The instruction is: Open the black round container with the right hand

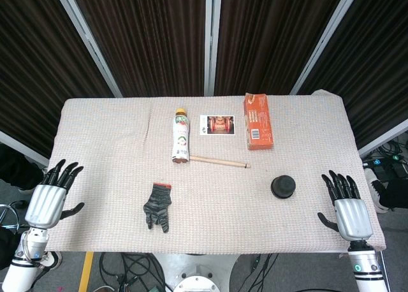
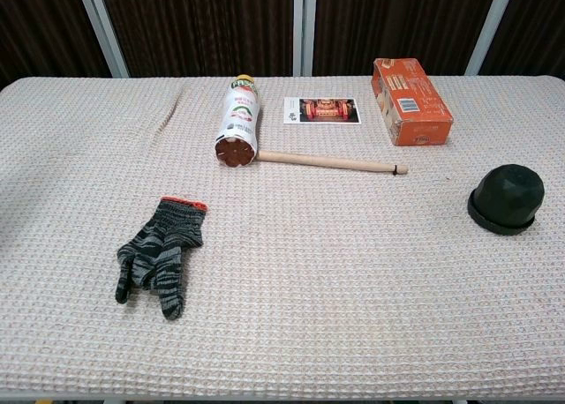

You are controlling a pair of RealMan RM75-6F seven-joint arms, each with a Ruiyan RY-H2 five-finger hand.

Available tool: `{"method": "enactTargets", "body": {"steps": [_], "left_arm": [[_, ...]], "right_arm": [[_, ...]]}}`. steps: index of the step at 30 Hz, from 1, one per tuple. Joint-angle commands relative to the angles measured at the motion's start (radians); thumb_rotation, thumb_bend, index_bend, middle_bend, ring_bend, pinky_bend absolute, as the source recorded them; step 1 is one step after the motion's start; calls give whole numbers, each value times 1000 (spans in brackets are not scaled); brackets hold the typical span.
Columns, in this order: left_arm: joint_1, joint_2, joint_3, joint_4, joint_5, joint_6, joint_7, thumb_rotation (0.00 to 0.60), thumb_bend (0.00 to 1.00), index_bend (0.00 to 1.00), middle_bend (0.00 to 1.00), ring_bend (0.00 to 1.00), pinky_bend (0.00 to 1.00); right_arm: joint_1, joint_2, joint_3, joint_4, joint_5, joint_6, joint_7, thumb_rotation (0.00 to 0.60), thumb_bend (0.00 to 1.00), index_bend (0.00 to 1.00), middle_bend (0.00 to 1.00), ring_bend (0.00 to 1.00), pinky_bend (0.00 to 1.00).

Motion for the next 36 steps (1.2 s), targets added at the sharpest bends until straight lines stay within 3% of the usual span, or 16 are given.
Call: {"method": "enactTargets", "body": {"steps": [1,11,21,36], "left_arm": [[3,4,2,1,-5,-2,-2,600,126,137,108,0,173],[0,9,1,-4,-18,-18,-6,600,126,137,108,0,173],[3,9,5,-1,-25,-24,-1,600,126,138,108,0,173],[-5,-12,5,45,-36,-45,-37,600,126,137,108,0,173]], "right_arm": [[3,-6,-3,5,-2,-8,0,600,89,0,0,0,0],[11,-20,1,15,8,-26,21,600,89,0,0,0,0],[47,-22,15,80,54,-116,141,600,89,0,15,0,0],[122,-128,30,274,82,-262,439,600,42,0,59,0,0]]}}
